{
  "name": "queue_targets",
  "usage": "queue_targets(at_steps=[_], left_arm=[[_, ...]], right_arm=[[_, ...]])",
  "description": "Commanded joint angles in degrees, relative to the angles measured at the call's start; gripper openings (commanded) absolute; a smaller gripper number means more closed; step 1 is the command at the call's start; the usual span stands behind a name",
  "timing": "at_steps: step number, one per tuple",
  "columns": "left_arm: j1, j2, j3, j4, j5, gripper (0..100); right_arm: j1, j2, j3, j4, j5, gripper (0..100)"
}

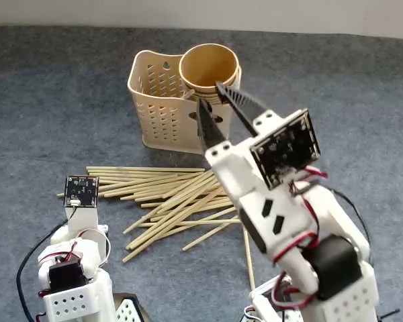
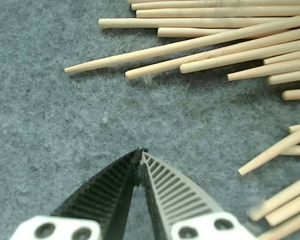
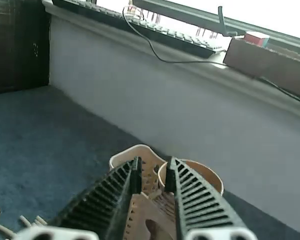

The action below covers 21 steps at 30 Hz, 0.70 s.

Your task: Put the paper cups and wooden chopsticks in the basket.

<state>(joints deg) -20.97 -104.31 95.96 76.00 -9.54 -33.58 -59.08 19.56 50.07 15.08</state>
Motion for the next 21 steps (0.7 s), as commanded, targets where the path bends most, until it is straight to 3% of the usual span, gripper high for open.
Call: queue_targets(at_steps=[1,13,21], left_arm=[[1.19,-0.57,1.10,0.35,0.44,0],[1.19,-0.57,1.10,0.35,0.44,0],[1.19,-0.57,1.10,0.35,0.44,0]], right_arm=[[5.05,-4.35,-0.84,5.76,0.70,9.5],[20.62,-6.11,-0.84,22.37,0.70,9.5],[25.27,-6.11,-0.84,32.40,0.70,9.5]])
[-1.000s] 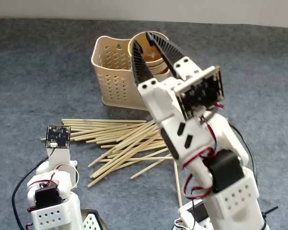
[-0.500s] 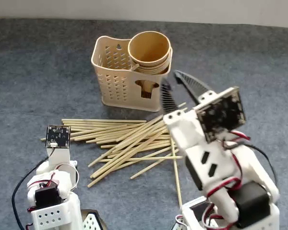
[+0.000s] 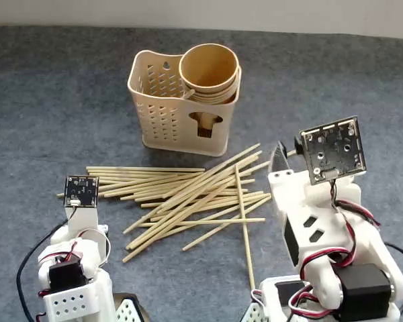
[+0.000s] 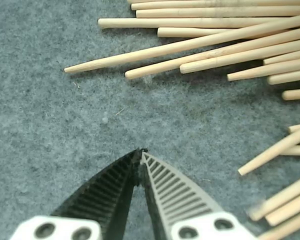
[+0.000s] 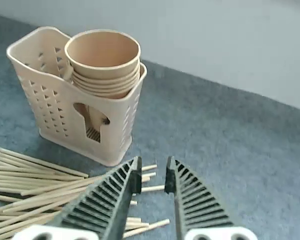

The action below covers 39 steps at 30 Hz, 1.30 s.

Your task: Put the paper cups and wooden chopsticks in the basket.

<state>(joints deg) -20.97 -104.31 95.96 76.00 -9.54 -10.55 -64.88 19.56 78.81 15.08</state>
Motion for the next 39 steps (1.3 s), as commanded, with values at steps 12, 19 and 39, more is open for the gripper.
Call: queue_targets(at_steps=[12,19,39], left_arm=[[1.27,-0.57,1.10,0.35,0.44,0],[1.27,-0.57,1.10,0.35,0.44,0],[1.27,-0.57,1.10,0.35,0.44,0]], right_arm=[[9.71,-0.40,3.74,11.82,0.70,9.5],[9.45,0.04,18.95,2.24,-0.35,9.5],[-14.46,27.82,24.04,-18.42,-11.43,9.5]])
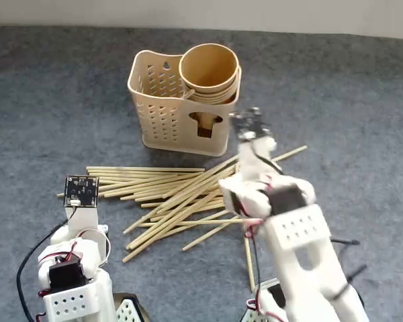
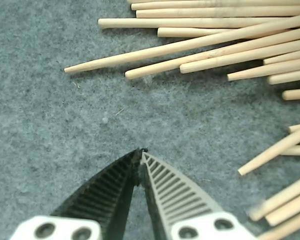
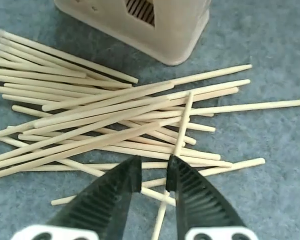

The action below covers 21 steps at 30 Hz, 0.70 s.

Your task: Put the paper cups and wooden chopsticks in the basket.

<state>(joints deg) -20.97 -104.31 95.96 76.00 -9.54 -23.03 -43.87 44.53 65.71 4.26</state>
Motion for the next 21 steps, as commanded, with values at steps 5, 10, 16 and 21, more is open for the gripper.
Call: queue_targets(at_steps=[5,10,16,21], left_arm=[[1.27,-0.57,1.10,0.35,0.44,0],[1.27,-0.57,1.10,0.35,0.44,0],[1.27,-0.57,1.10,0.35,0.44,0],[1.27,-0.57,1.10,0.35,0.44,0]], right_arm=[[-1.54,12.35,-0.75,-10.24,-0.62,9.5],[-1.54,14.20,3.21,-15.96,-0.62,9.5],[-0.66,14.64,8.22,-22.81,-0.53,9.4],[2.15,14.64,9.01,-22.90,-0.44,9.4]])
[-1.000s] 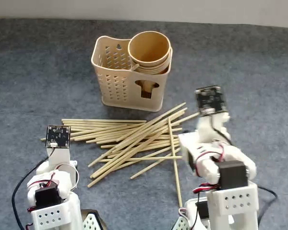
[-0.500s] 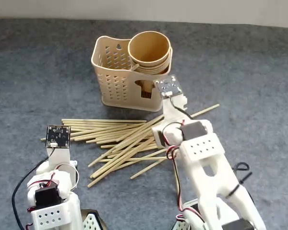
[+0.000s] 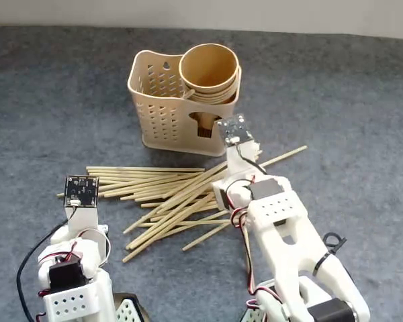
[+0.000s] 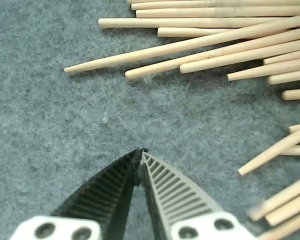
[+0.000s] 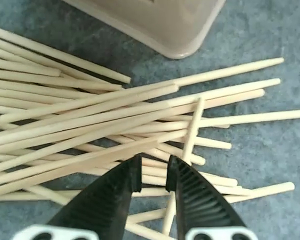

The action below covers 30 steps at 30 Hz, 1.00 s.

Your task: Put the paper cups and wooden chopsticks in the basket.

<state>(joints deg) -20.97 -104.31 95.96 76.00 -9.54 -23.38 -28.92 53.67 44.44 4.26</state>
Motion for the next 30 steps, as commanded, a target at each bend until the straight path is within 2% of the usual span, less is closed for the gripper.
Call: queue_targets(at_steps=[1,4,9,17,19,23,30], left_arm=[[1.27,-0.57,1.10,0.35,0.44,0],[1.19,-0.57,1.10,0.35,0.44,0],[1.19,-0.57,1.10,0.35,0.44,0],[1.19,-0.57,1.10,0.35,0.44,0],[1.19,-0.57,1.10,0.35,0.44,0],[1.19,-0.57,1.10,0.35,0.44,0],[1.19,-0.57,1.10,0.35,0.44,0]], right_arm=[[2.68,-0.22,-0.13,-1.63,-0.53,9.4],[2.86,-0.22,0.84,-2.33,-0.44,9.4],[2.95,0.66,5.41,-9.63,-0.35,9.4],[5.05,4.88,6.11,-9.63,-0.35,9.4],[5.58,5.05,6.11,-9.54,-0.35,8.7],[6.81,5.14,6.11,-9.45,-0.09,0.2],[11.82,4.97,1.45,-1.19,4.22,0.6]])
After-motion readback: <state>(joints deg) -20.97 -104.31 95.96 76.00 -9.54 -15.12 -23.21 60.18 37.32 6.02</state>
